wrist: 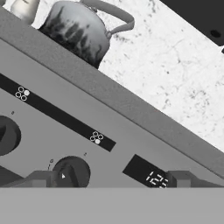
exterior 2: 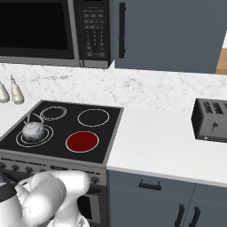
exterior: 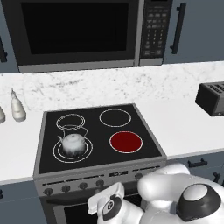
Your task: Turn off the front right burner of the stove.
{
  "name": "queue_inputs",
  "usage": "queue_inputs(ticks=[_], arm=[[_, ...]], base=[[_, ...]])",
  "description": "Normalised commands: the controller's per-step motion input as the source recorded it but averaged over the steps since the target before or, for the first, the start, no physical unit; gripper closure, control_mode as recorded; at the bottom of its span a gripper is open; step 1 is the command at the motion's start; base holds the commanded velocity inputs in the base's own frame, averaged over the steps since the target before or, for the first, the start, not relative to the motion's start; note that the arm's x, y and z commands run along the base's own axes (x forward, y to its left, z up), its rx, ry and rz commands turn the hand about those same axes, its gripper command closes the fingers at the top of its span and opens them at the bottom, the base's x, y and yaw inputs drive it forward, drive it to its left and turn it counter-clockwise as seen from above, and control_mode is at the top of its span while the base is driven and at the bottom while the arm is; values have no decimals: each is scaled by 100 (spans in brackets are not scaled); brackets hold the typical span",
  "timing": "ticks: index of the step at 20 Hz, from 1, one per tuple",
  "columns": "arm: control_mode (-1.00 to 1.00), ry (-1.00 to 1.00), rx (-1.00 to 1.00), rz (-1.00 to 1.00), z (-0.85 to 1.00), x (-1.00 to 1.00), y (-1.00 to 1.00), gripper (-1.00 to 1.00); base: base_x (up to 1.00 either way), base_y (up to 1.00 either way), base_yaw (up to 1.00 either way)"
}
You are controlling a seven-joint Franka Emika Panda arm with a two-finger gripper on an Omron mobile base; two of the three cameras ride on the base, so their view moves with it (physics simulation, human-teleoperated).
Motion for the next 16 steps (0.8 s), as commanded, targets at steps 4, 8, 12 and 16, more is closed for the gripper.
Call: queue_inputs(ticks=[4, 8, 12, 16], arm=[[-100, -2, 0, -2, -26, 13, 24, -100], [-100, -1, 0, -1, -18, 23, 6, -100], [-100, 0, 0, 0, -7, 32, 0, -100], [-100, 0, 0, 0, -1, 35, 0, -100]], base=[[0, 0, 0], [0, 0, 0], [0, 0, 0], [0, 0, 0]])
